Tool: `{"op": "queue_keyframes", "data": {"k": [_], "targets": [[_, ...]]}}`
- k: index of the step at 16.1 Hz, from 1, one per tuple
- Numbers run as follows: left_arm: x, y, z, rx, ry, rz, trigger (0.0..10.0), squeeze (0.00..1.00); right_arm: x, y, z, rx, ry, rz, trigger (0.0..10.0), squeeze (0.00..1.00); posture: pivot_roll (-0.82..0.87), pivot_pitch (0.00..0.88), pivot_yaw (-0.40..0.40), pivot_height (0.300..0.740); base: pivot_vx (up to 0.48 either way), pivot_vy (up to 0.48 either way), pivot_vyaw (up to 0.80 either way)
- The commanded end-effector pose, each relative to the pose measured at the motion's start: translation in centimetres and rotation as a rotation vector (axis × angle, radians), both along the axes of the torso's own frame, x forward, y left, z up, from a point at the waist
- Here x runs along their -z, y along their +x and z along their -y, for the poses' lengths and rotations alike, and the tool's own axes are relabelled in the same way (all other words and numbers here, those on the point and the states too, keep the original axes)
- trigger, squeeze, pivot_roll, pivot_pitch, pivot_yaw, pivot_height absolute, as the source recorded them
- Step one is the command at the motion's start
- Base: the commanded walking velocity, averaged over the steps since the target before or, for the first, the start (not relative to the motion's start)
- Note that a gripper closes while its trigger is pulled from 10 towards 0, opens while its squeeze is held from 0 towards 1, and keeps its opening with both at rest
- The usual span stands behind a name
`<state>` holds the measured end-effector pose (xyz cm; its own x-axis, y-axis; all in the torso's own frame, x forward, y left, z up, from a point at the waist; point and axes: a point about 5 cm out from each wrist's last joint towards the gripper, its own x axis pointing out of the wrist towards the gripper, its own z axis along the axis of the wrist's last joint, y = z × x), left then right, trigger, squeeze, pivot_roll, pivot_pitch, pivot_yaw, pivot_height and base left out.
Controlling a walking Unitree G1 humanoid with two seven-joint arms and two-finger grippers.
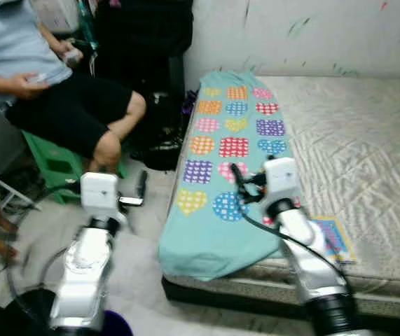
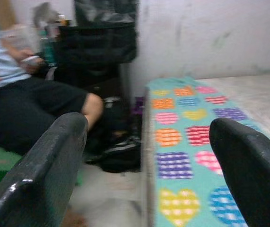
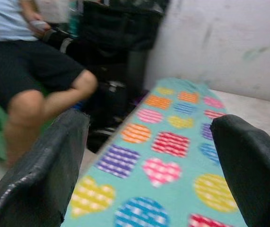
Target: Clean up the room
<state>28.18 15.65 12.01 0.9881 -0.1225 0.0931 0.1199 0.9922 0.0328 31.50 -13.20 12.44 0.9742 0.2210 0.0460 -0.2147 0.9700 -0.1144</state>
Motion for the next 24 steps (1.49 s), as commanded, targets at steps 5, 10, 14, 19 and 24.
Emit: {"op": "queue_keyframes", "data": {"k": [5,10,14,19,24], "targets": [[-0.31,-0.21,-0.44,0.028,-0.009,0.015,10.0,0.0,-0.19,-0.02,0.26,0.017,0.029,0.014,10.0,0.0,-0.03,0.0,0.029,0.74,0.048,0.0,0.0],[-0.33,-0.04,-0.19,0.042,-0.013,0.016,10.0,0.0,-0.19,-0.01,0.3,0.019,0.031,0.017,10.0,0.0,-0.03,0.0,0.03,0.74,0.244,0.0,0.0],[-0.27,-0.07,-0.18,0.045,-0.009,0.013,10.0,0.0,-0.17,-0.05,0.29,0.018,0.027,0.018,10.0,0.0,-0.04,0.0,0.033,0.74,0.247,0.0,0.0],[-0.17,-0.03,-0.17,0.036,-0.005,0.004,10.0,0.0,-0.11,-0.09,0.32,0.023,0.029,0.017,10.0,0.0,-0.03,0.0,0.035,0.74,0.099,0.0,0.0],[-0.23,0.27,-0.29,0.013,-0.033,-0.003,10.0,0.0,-0.11,-0.03,0.42,0.029,0.031,0.015,10.0,0.0,-0.03,0.0,0.035,0.74,0.0,0.0,0.0]]}}
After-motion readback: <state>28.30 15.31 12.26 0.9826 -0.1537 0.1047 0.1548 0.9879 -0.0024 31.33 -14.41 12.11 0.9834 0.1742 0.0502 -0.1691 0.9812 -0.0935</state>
